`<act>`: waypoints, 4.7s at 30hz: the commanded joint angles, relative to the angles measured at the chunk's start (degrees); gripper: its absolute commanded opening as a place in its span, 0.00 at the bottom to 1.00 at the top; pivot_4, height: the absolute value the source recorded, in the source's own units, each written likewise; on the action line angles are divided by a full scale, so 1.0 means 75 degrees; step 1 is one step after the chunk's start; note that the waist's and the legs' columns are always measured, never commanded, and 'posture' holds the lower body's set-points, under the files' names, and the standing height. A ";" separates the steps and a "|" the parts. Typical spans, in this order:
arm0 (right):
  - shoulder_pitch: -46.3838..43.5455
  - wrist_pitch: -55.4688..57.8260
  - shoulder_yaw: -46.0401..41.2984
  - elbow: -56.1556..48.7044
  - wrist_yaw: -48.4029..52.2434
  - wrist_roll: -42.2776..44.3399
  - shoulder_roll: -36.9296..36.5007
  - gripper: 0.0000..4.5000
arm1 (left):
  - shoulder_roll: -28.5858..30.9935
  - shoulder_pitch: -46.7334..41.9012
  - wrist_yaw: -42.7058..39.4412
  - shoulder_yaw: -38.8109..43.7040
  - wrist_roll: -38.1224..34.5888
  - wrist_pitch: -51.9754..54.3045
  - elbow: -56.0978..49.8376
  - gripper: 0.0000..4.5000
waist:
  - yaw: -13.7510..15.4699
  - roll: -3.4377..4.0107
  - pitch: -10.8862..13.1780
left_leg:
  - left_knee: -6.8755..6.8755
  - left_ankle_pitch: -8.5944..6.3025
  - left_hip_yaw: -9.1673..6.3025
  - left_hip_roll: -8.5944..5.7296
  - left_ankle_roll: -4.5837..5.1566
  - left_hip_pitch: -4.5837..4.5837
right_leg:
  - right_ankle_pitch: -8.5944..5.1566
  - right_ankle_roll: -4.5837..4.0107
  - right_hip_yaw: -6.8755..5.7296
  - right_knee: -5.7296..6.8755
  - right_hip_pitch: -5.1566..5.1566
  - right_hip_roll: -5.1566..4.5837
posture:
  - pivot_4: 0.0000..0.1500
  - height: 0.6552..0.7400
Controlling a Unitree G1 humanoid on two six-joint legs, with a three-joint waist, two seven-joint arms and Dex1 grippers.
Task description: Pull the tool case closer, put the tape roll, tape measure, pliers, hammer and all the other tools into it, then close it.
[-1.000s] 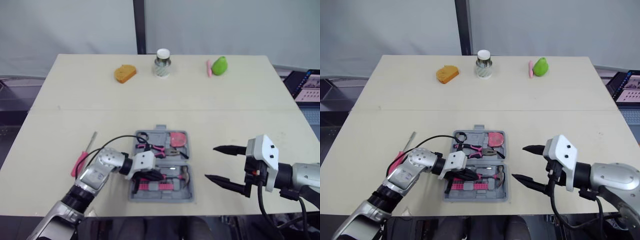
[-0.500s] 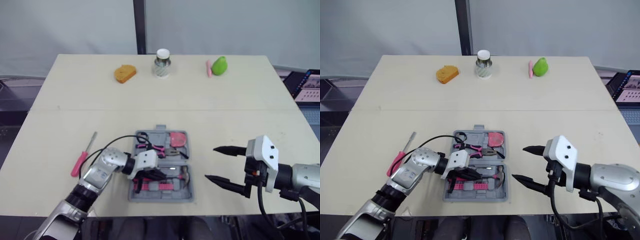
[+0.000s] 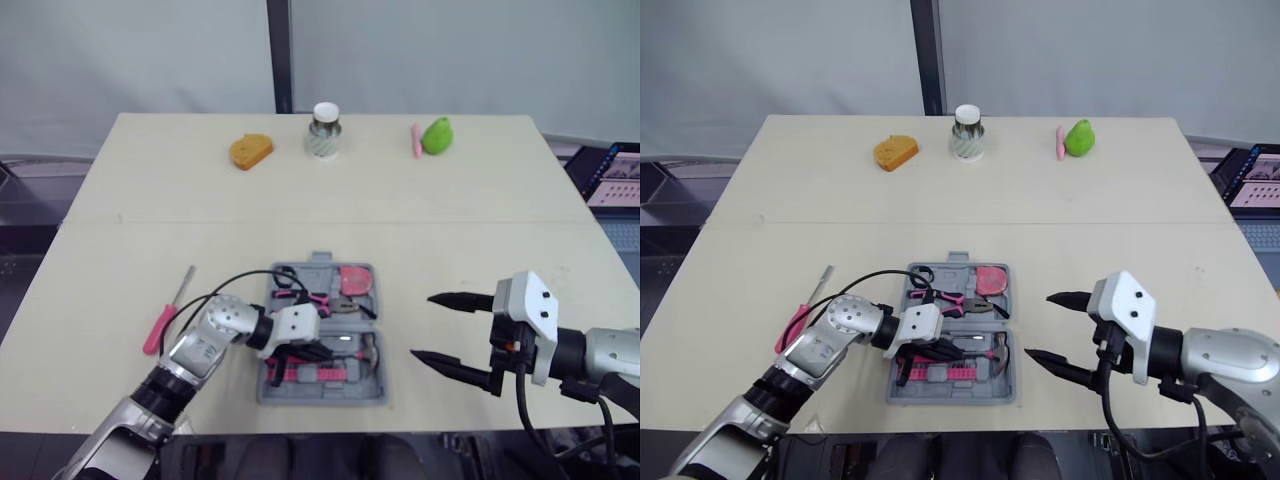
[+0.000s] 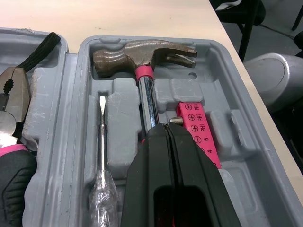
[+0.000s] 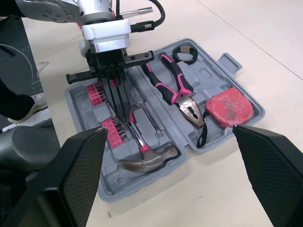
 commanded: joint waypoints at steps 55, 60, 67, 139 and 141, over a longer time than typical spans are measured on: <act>-0.1538 -0.2938 0.0061 0.6943 0.2003 -0.1956 0.0874 1.00 | 0.1538 0.4087 0.3158 0.8317 -0.2517 0.0819 0.0220 0.99 | -0.0251 0.0024 0.0024 | -0.0029 -0.0008 0.0040 0.0018 -0.0002 -0.0012 | -0.0002 -0.0002 -0.0001 -0.0009 -0.0045 -0.0003 | 1.00 1.00; -0.1577 -0.1669 0.0429 0.4581 0.1825 -0.1136 0.0870 1.00 | 0.0605 0.4616 0.3842 0.8251 -0.2727 0.1054 -0.1137 0.99 | -0.0294 0.0026 0.0026 | -0.0030 -0.0012 0.0042 0.0031 -0.0007 -0.0012 | -0.0002 -0.0002 -0.0002 -0.0009 -0.0048 0.0002 | 1.00 1.00; -0.2944 -0.0555 0.1543 0.2921 0.1777 -0.0436 0.0910 1.00 | -0.0634 0.4894 0.5317 0.7553 -0.2239 0.1261 -0.2319 0.99 | -0.0193 0.0018 0.0027 | -0.0006 -0.0018 0.0032 0.0024 0.0000 -0.0014 | -0.0001 -0.0002 0.0006 -0.0009 -0.0035 -0.0001 | 1.00 1.00; -0.3545 0.0076 0.1347 0.1831 0.1827 0.0498 0.0283 1.00 | 0.1100 0.3322 0.3927 0.5645 -0.2218 0.2851 -0.3107 0.13 | -0.0173 -0.0018 0.0053 | -0.0009 -0.0020 0.0019 0.0016 0.0002 -0.0031 | -0.0001 -0.0003 -0.0001 -0.0013 -0.0039 -0.0002 | 1.00 1.00; -0.3223 0.0026 0.1185 0.1742 0.1892 0.0477 0.0094 1.00 | 0.1662 0.3158 0.3237 0.5326 -0.2551 0.3135 -0.3815 0.13 | -0.0185 -0.0028 0.0059 | -0.0006 -0.0020 0.0016 0.0018 0.0001 -0.0033 | -0.0001 -0.0003 -0.0001 -0.0018 -0.0037 -0.0002 | 1.00 1.00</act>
